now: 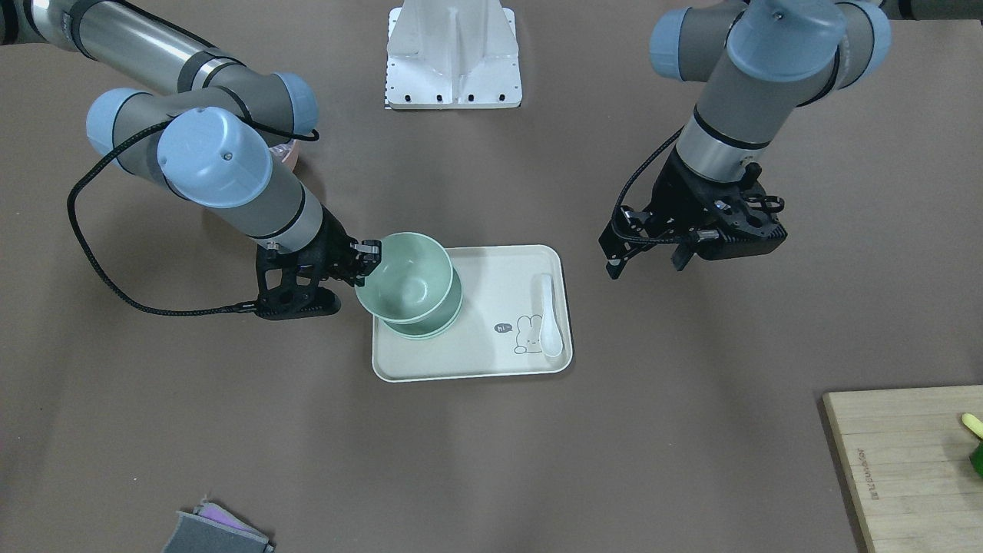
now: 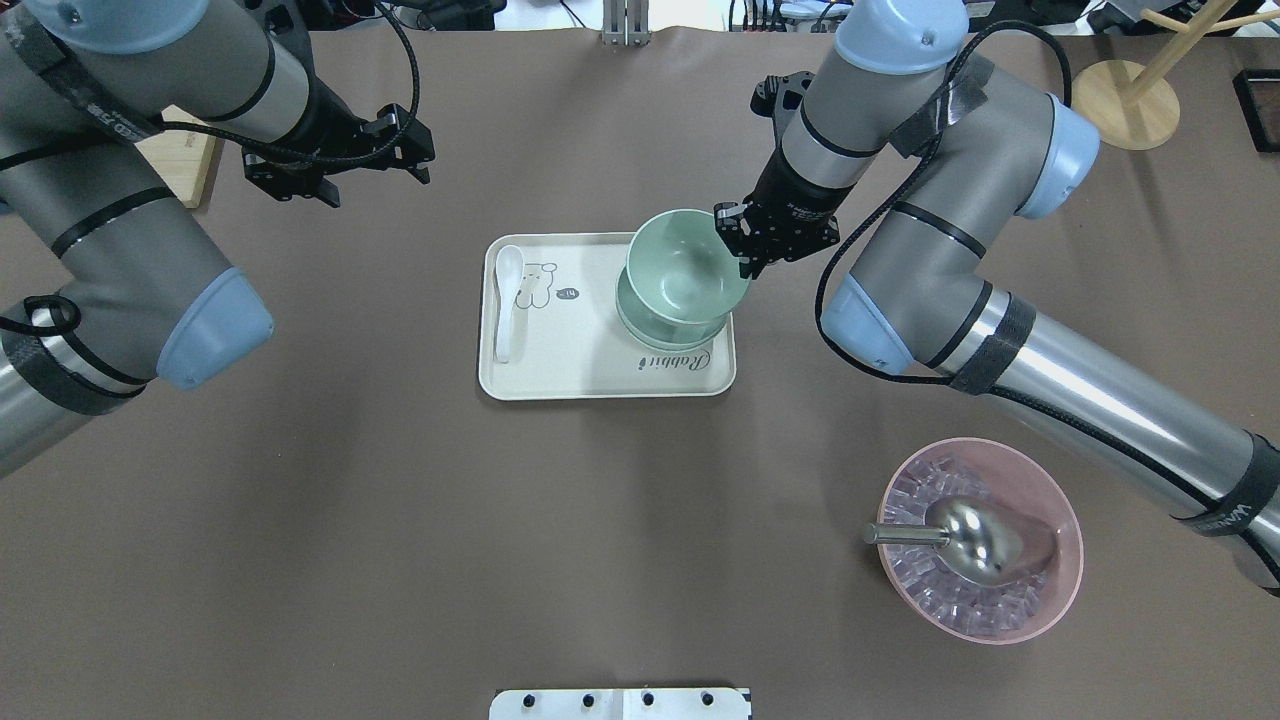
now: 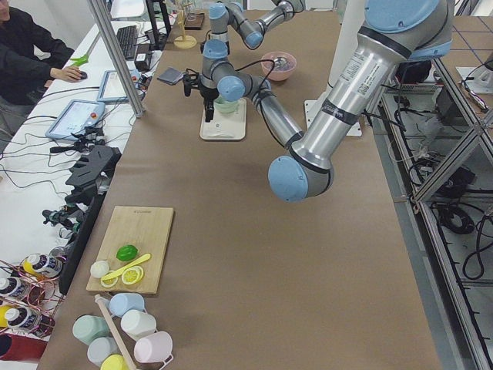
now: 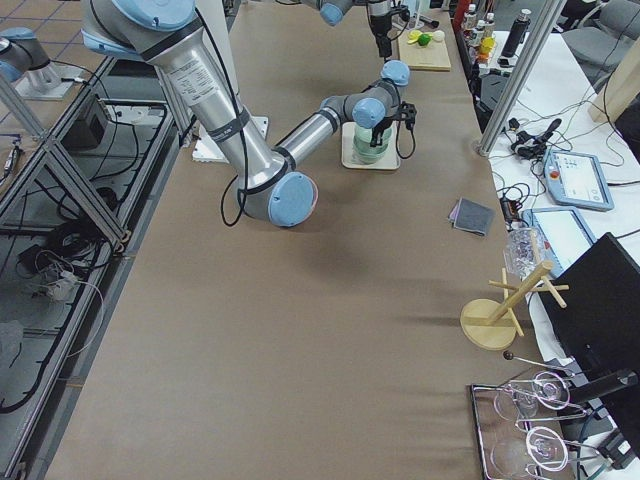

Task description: Stack green bowls together

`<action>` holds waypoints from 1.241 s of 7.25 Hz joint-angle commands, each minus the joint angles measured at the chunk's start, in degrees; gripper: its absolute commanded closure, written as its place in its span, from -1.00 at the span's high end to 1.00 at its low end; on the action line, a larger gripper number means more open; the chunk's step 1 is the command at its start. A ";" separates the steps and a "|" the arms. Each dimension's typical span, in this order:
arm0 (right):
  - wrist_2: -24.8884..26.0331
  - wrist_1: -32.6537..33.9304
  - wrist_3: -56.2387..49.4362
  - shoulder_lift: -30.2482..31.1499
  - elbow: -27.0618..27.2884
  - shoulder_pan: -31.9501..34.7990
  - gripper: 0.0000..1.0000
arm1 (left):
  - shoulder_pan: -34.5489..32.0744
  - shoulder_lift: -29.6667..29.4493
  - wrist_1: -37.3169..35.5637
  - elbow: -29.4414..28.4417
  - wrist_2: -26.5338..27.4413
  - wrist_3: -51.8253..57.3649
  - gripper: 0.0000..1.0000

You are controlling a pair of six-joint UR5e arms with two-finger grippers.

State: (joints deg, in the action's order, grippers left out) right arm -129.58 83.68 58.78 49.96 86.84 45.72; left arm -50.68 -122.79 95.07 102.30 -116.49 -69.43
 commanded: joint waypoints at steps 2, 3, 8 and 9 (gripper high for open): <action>0.29 -0.18 0.02 -1.01 -1.49 -0.98 -1.00 | -0.03 0.00 -0.06 -0.17 -0.05 0.00 0.96; 0.64 -0.27 -0.06 -1.10 -1.93 -1.42 -1.00 | -0.03 0.00 -0.06 -0.17 -0.14 0.00 0.96; 3.35 -0.62 0.11 -1.36 -2.73 -2.56 0.99 | -0.21 -0.08 -0.15 -0.52 -0.14 0.00 0.96; 3.37 -0.62 0.11 -1.45 -2.21 -2.48 1.00 | -0.38 0.00 -0.15 -0.52 -0.23 0.00 0.96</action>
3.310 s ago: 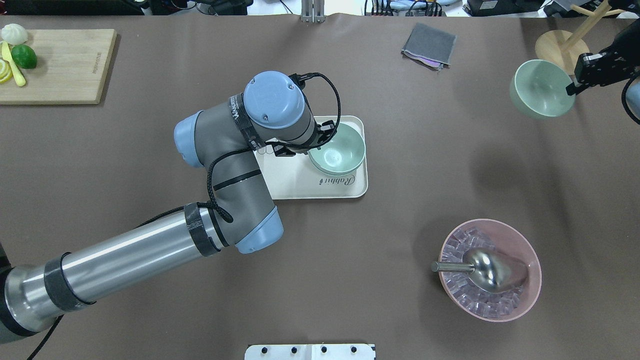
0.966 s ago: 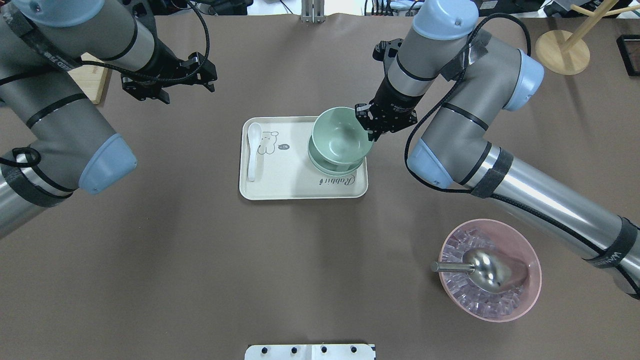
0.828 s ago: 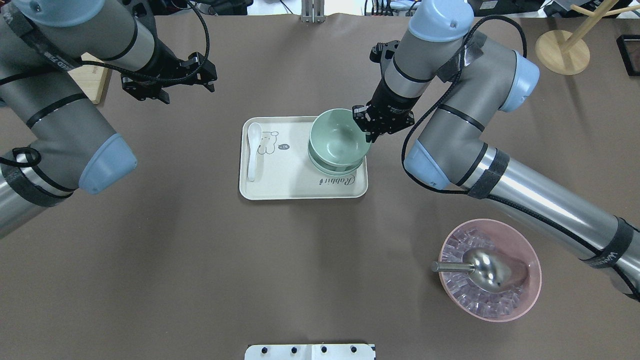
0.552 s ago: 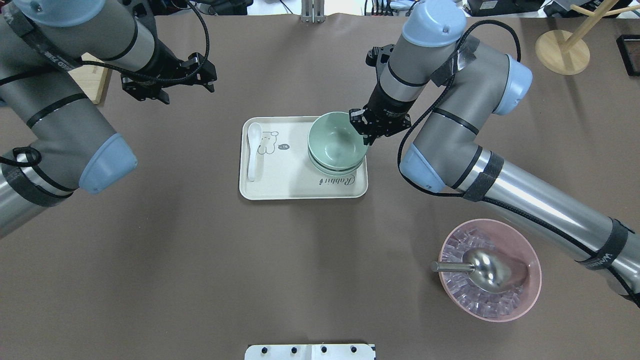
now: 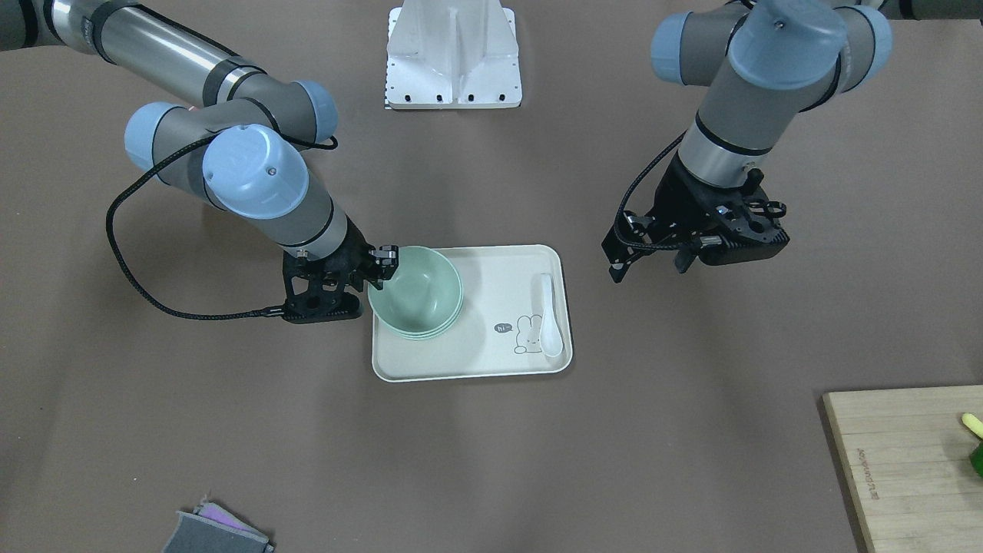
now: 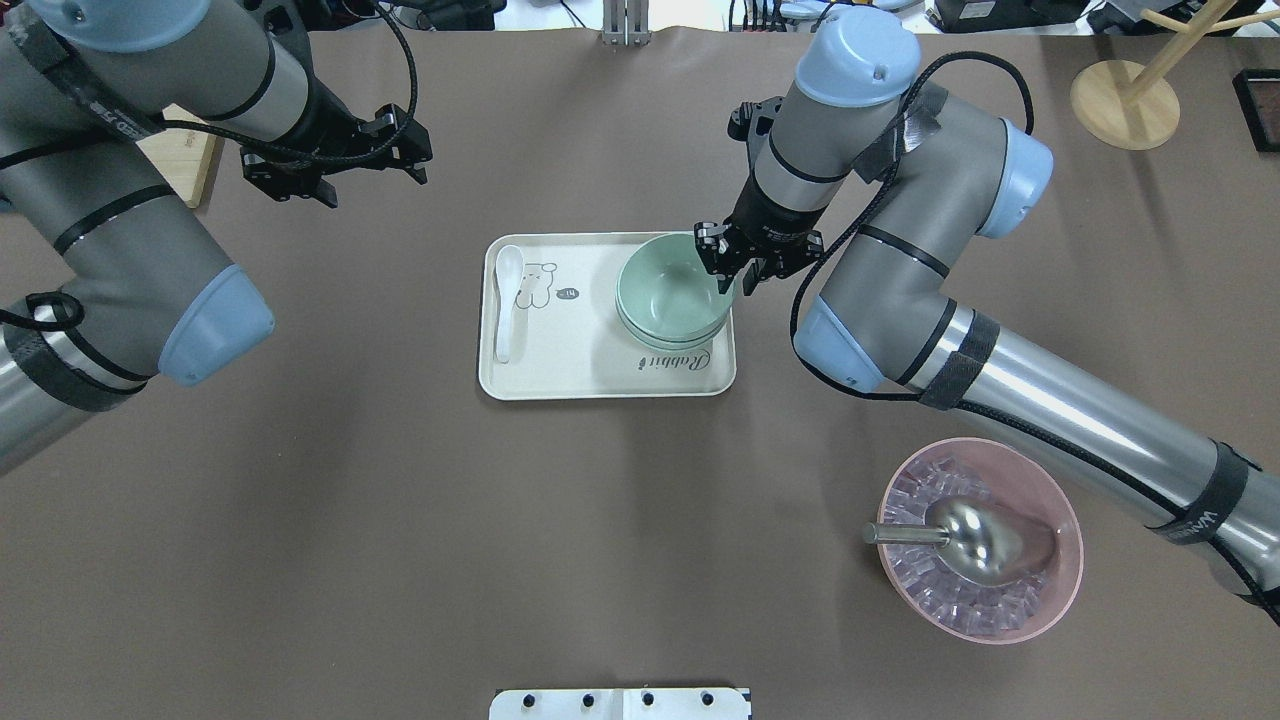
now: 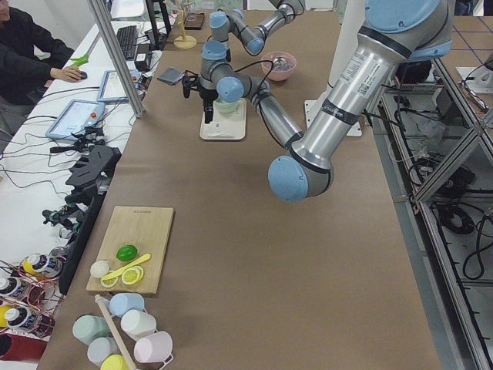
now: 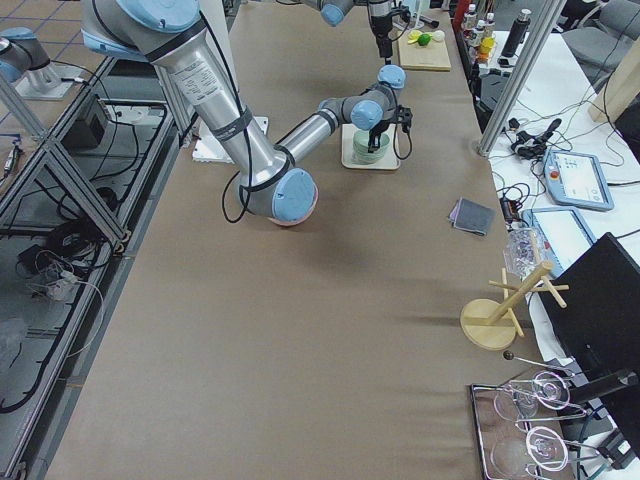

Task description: Stack green bowls together

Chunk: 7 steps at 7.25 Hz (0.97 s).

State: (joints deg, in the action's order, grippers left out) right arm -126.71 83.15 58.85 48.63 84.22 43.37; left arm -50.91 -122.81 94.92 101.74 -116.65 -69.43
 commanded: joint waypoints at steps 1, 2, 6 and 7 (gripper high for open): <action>-0.11 0.26 0.21 -0.28 1.29 1.43 1.00 | -0.41 -0.06 0.00 0.03 -0.06 0.00 0.96; -3.60 0.70 0.04 -0.03 2.00 5.45 1.00 | -1.20 0.03 0.17 0.12 -0.24 0.00 0.96; -10.24 8.20 -14.83 11.56 8.83 19.71 1.00 | -11.01 13.52 0.18 3.90 -6.98 18.87 0.96; -7.44 17.22 -29.17 13.84 10.69 23.39 1.00 | -15.31 17.39 0.52 3.81 -7.44 28.99 0.96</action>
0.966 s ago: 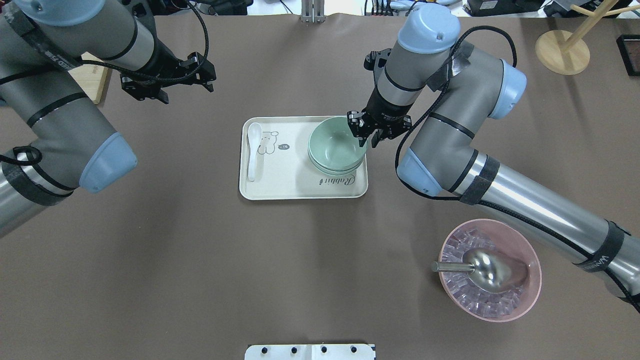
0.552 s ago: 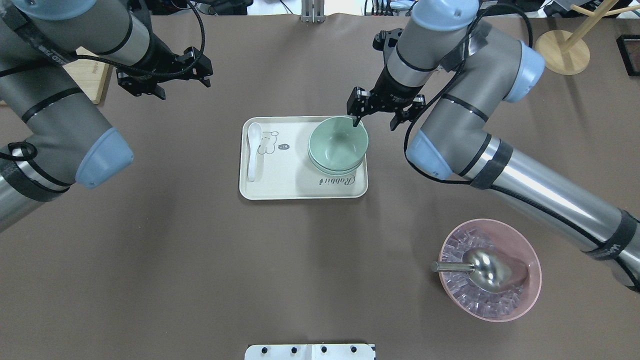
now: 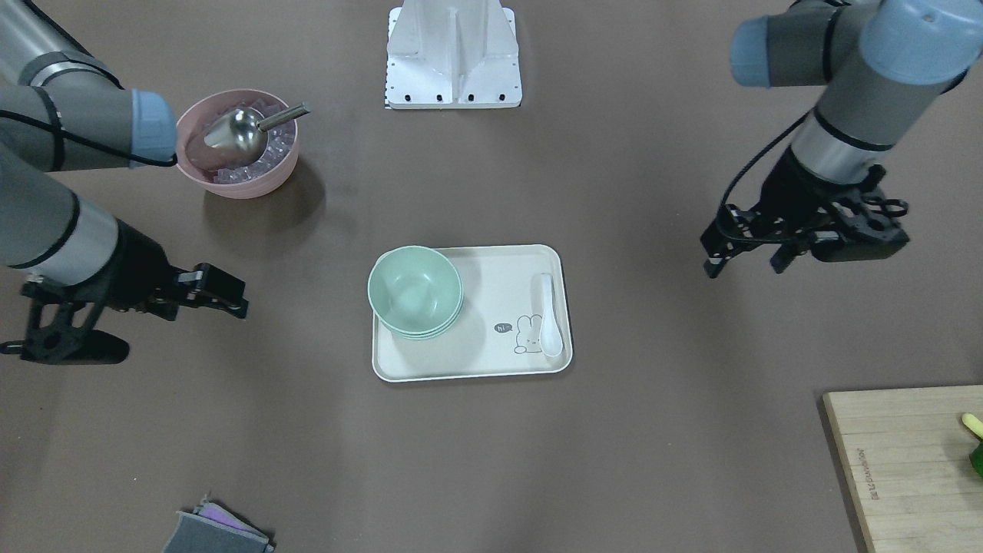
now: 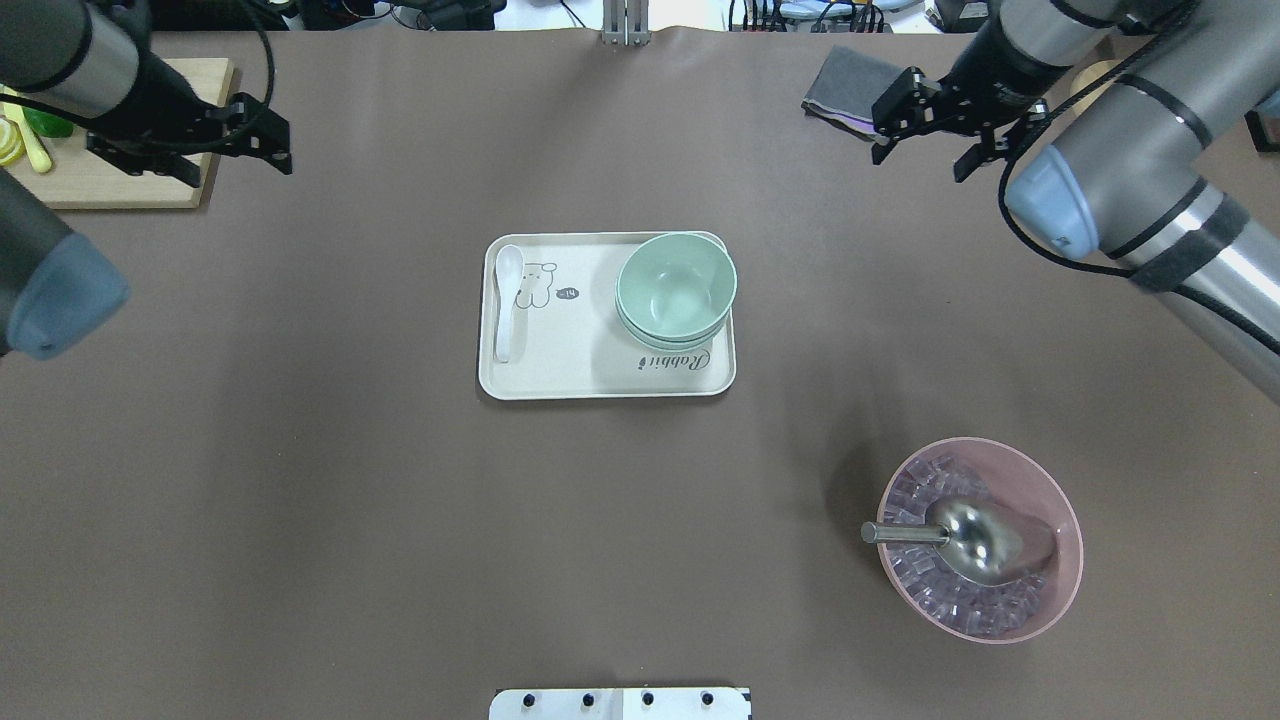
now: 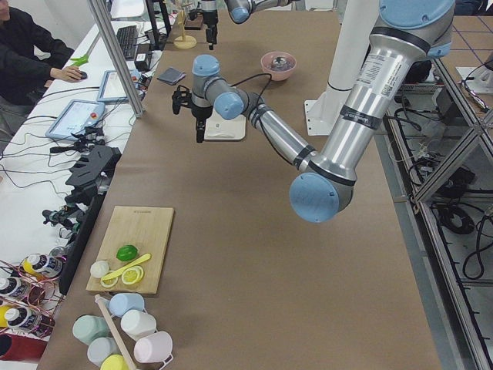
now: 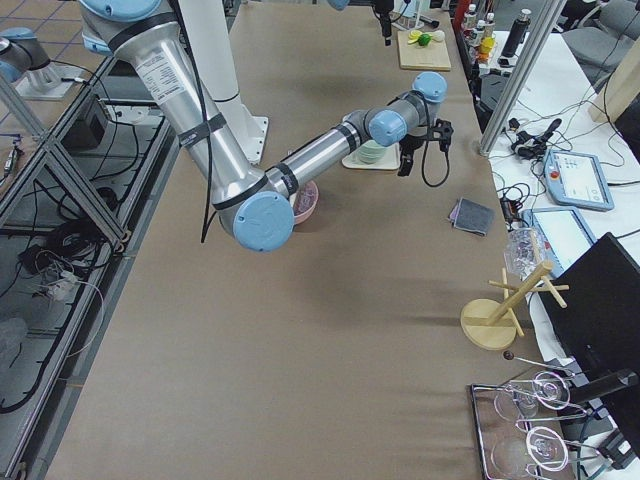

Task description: Stack green bowls together

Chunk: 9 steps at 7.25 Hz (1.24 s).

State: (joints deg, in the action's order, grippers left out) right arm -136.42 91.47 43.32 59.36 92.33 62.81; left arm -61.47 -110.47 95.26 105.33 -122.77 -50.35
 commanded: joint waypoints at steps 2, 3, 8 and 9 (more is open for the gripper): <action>9.48 20.04 -46.77 8.98 1.20 14.92 1.00 | -15.74 9.56 -0.86 -4.04 -7.70 27.71 0.96; 8.81 19.02 -52.57 14.32 -0.55 21.07 1.00 | -19.00 9.83 -1.65 -6.60 -8.71 31.33 0.96; 4.67 11.02 -60.19 31.16 -2.15 31.32 1.00 | -24.66 19.49 -3.24 -7.85 -12.76 51.58 0.96; 5.19 10.92 -60.19 31.25 -2.07 31.32 1.00 | -24.66 19.67 -3.24 -7.94 -10.76 51.58 0.96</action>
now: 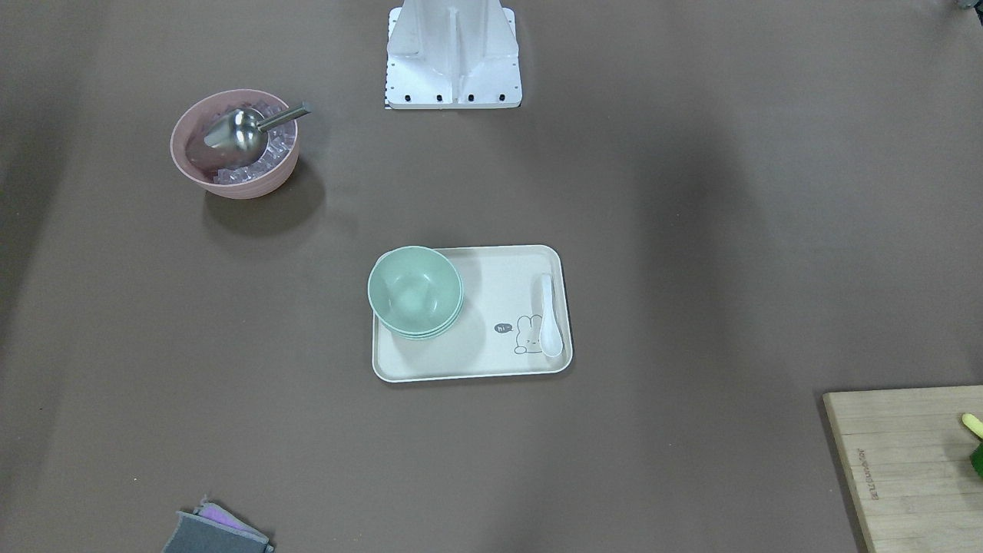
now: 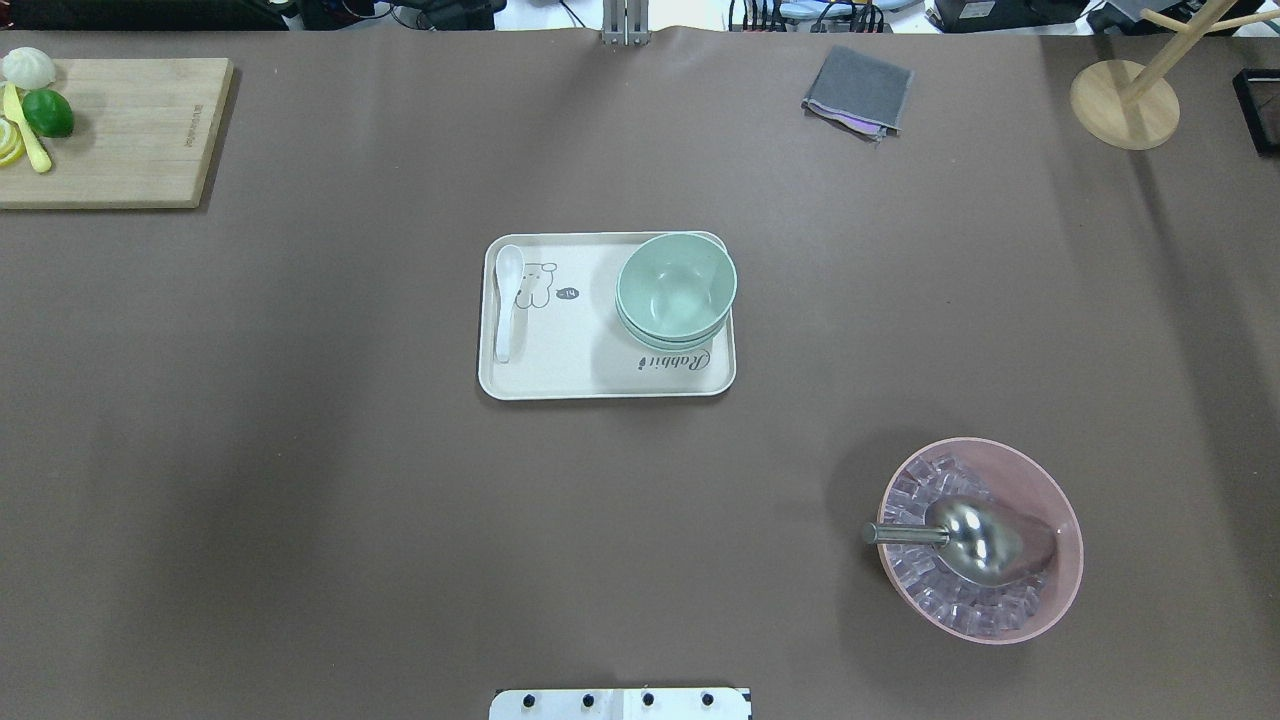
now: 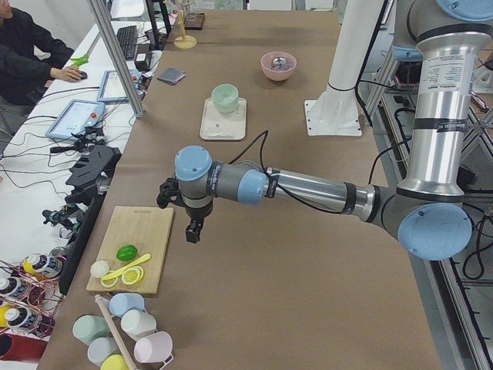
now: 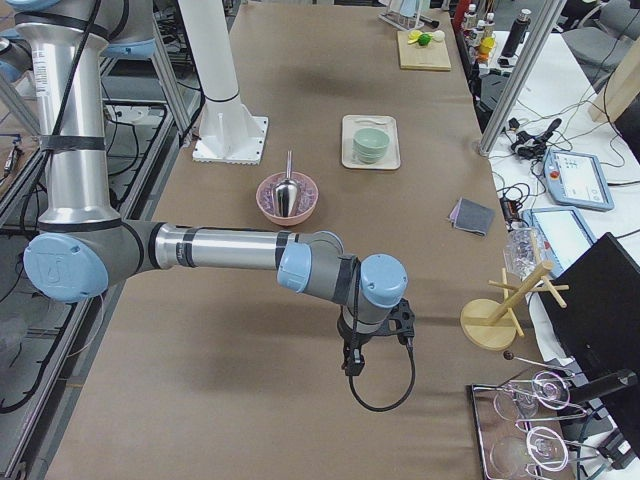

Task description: Stack green bowls together

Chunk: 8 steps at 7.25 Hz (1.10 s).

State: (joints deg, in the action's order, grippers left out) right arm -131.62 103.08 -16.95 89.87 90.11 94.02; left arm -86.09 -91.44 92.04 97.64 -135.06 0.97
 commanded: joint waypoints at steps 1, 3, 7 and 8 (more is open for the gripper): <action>0.84 -0.68 0.07 0.92 0.16 0.11 1.00 | -0.05 2.12 0.16 -0.61 4.95 0.35 0.96; 1.11 -0.68 0.68 0.05 0.59 0.11 1.00 | -0.13 3.45 -0.36 -0.96 6.48 -0.09 0.96; 1.02 0.11 7.28 -2.59 3.58 -1.91 1.00 | 0.13 3.19 -0.45 -2.11 5.95 -5.72 0.96; 1.02 0.11 7.28 -2.51 3.67 -1.91 1.00 | 0.13 3.19 -0.19 -2.19 5.86 -5.63 0.96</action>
State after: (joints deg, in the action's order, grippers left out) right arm -130.58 103.16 -10.07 87.49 93.61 92.39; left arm -85.98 -88.25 91.62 95.51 -129.06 -4.41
